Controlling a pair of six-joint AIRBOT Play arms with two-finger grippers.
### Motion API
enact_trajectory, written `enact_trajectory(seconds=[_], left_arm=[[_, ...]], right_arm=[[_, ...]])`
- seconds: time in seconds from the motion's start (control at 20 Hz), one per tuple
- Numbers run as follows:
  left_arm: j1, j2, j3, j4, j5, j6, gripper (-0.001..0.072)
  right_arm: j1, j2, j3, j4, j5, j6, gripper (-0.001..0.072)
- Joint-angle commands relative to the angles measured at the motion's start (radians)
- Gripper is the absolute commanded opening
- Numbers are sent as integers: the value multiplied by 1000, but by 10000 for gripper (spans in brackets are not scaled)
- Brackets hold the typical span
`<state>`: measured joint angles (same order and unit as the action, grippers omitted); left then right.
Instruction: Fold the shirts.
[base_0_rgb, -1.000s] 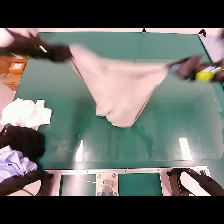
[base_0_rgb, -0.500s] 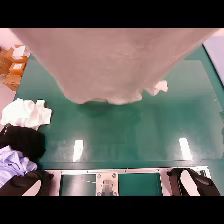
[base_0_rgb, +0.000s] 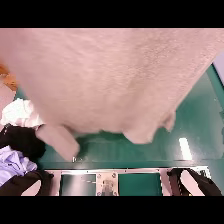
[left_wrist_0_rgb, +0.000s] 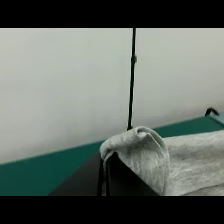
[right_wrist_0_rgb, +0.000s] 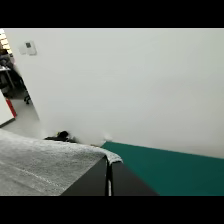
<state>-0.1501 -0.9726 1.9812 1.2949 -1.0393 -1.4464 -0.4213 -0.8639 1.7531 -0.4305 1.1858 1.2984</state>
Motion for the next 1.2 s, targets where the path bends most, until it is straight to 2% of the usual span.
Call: enact_trajectory(seconds=[0.0,0.2,0.35,0.65,0.7,0.75,0.8,1.0,1.05,1.1,1.15], left_arm=[[0,-191,-75,16,4,-5,23],[0,-544,-79,-63,10,10,24],[0,-766,-79,-80,10,14,24],[0,-992,-79,-79,-5,15,24],[0,-1006,-79,-77,-18,15,24],[0,-1015,-79,-71,-26,15,24],[0,-1018,-79,-60,-32,15,24],[0,-1017,-78,-10,-53,15,24],[0,-1017,-78,-7,-54,15,24],[0,-1017,-78,-6,-53,15,24],[0,-1017,-78,2,-51,15,24]], right_arm=[[28,-154,-89,0,15,-17,9],[111,-382,-280,0,-79,-85,9],[161,-600,-315,0,-143,-106,9],[228,-911,-316,0,-192,-107,9],[228,-932,-316,-1,-190,-107,14],[221,-936,-315,-10,-184,-107,156],[199,-931,-307,-16,-156,-106,340],[43,-858,-299,-52,108,-78,348],[13,-812,-344,-108,153,-54,343],[-5,-753,-414,-179,169,-29,290],[-16,-672,-516,-270,167,13,282]])
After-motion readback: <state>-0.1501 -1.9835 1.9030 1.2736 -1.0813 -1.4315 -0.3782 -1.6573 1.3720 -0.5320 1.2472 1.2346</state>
